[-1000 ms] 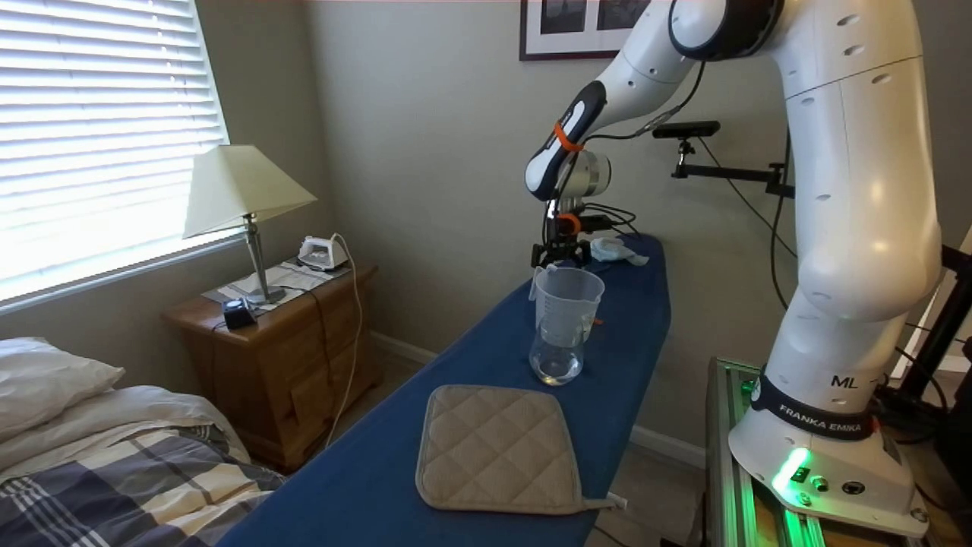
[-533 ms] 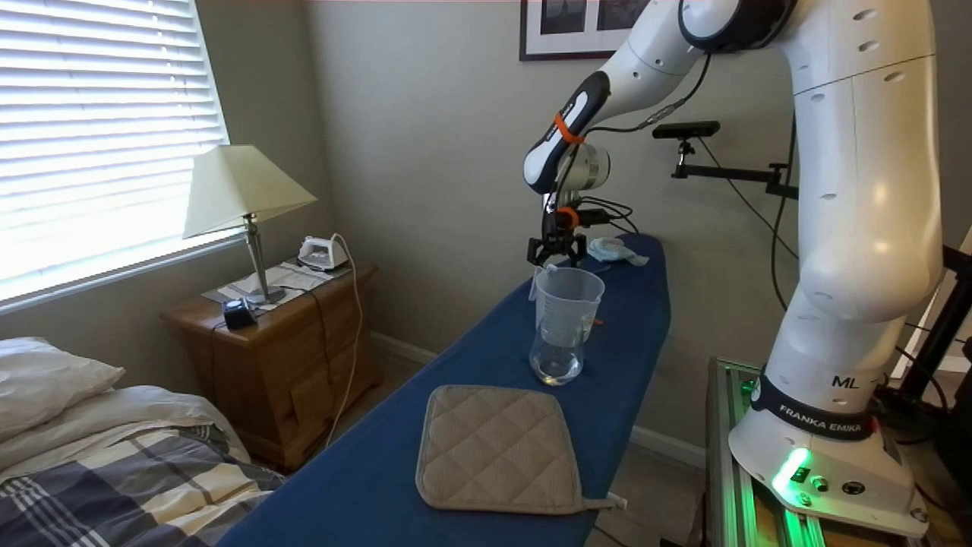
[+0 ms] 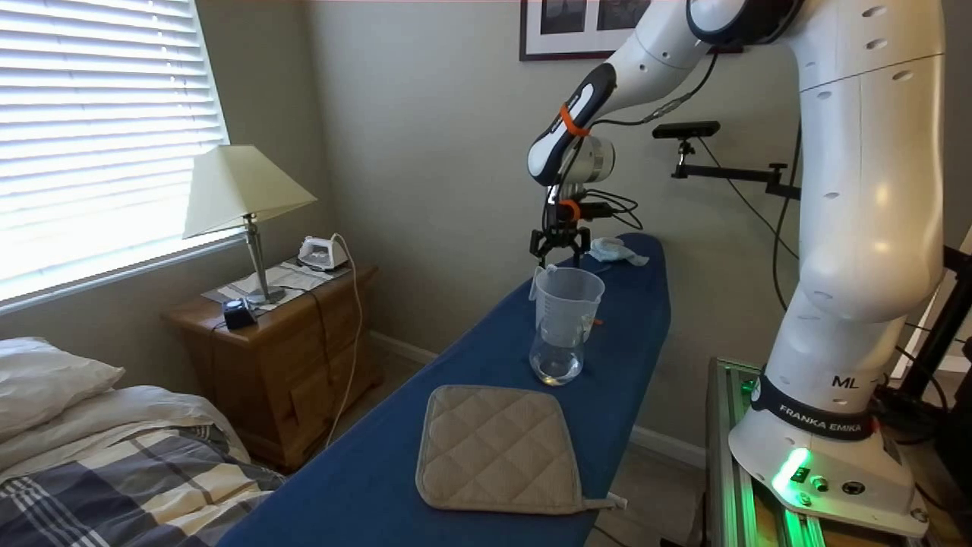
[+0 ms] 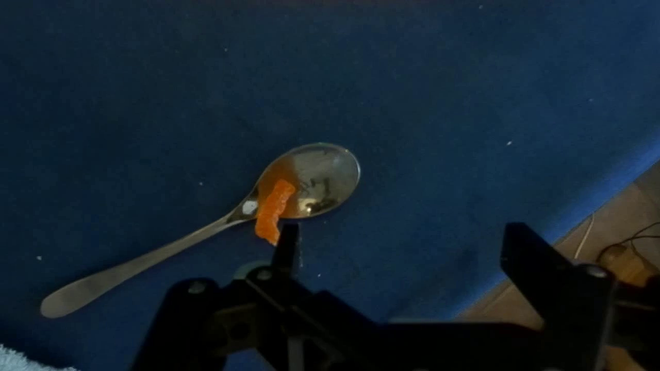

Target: Pick up one orange object from the table and put it on the silver spoon, pour the orange object into the clear measuring cup, put the silver spoon on the table

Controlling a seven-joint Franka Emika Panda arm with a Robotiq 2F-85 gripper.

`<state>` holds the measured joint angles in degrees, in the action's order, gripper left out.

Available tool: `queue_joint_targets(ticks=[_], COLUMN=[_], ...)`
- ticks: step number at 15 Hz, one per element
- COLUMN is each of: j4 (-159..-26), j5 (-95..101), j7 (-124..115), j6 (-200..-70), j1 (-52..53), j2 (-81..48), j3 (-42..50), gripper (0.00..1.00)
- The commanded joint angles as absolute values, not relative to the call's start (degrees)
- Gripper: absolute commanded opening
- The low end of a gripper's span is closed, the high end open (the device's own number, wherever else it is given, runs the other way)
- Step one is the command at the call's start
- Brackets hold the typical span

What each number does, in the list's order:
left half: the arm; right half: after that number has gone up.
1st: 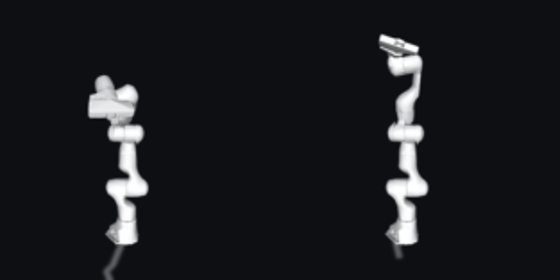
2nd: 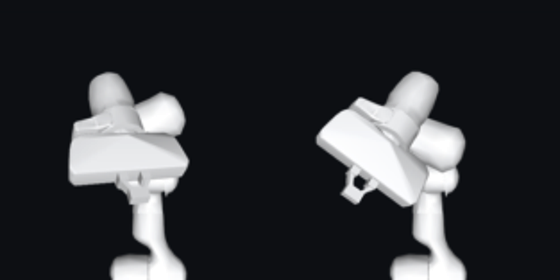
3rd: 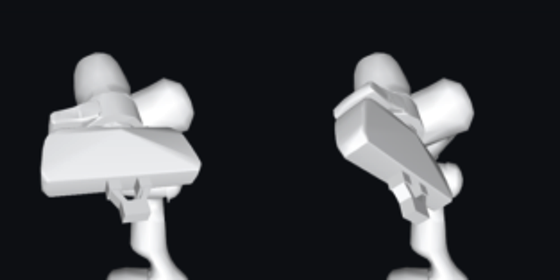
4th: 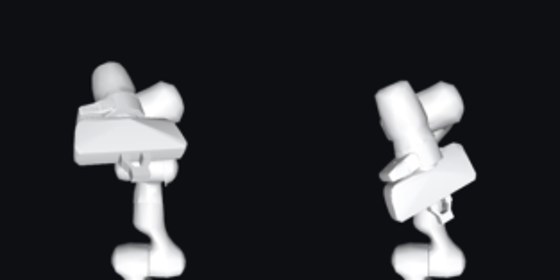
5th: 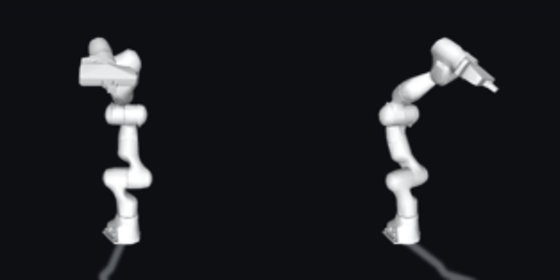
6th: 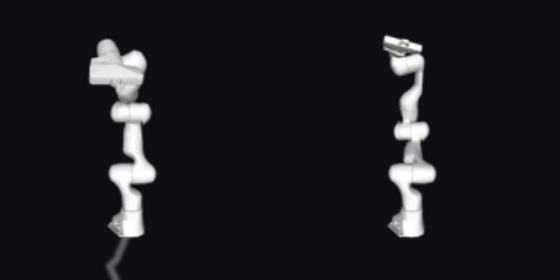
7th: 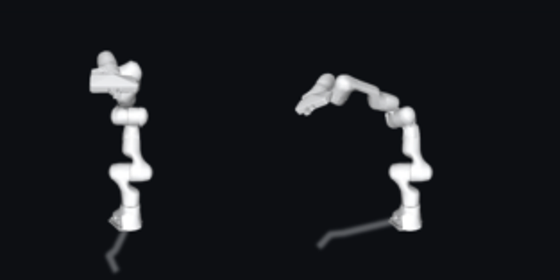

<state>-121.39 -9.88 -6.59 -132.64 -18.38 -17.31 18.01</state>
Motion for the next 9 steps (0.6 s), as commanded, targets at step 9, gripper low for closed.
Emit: queue_joint_targets(ticks=[9], j4=[-122.2], j5=[-8.8], j7=[-23.2], j6=[-130.2], j1=[-19.2], j2=[-11.6], j3=[23.1], gripper=[1.0])
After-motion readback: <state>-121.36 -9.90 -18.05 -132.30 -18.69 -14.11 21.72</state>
